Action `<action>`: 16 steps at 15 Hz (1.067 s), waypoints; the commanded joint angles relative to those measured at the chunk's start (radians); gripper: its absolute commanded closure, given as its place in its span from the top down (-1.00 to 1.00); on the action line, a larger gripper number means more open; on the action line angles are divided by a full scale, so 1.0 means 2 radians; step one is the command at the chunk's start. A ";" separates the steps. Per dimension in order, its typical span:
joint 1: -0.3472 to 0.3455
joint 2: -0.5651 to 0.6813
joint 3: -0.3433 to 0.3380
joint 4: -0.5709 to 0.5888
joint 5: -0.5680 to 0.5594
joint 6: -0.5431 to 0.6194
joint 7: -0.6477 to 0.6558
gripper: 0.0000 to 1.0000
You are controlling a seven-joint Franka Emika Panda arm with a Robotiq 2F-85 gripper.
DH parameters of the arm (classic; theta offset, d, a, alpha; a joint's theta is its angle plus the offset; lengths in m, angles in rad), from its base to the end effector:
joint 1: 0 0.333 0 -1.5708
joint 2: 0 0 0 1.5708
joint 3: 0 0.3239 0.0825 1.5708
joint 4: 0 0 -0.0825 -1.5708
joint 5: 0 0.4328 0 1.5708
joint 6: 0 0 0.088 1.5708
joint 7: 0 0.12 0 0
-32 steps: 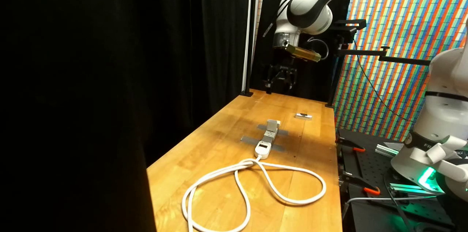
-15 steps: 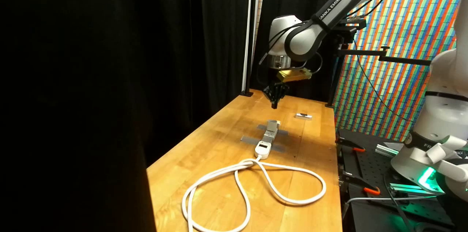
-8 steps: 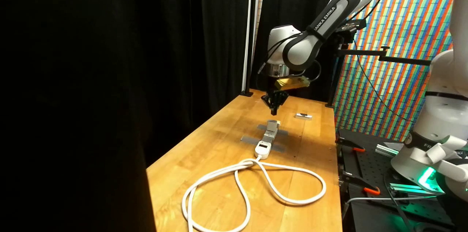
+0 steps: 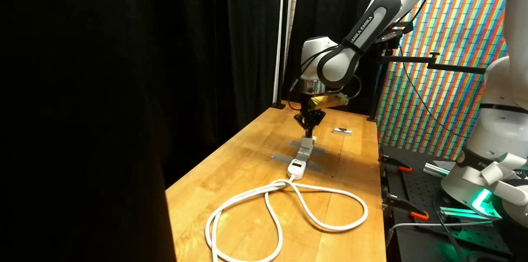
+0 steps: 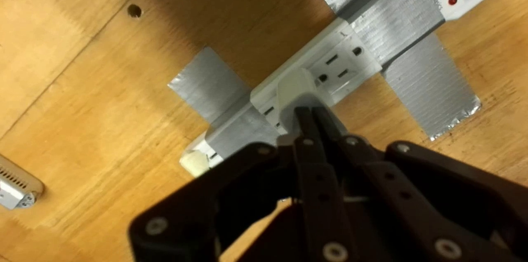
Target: Plug the charger head into the extension cord
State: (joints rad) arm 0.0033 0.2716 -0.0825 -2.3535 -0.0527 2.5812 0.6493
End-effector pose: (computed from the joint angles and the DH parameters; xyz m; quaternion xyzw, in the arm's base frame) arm 0.5328 -0.0439 0.1640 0.9421 -0.3336 -0.0139 0.0297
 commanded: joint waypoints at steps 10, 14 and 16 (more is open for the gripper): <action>0.002 0.028 0.004 -0.013 0.075 0.056 -0.011 -0.85; -0.003 0.033 0.008 -0.022 0.114 0.066 -0.021 -0.88; -0.008 0.033 0.010 -0.026 0.134 0.069 -0.028 -0.88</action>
State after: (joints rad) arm -0.0035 0.2780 -0.0837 -2.3798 0.1382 2.6445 0.6325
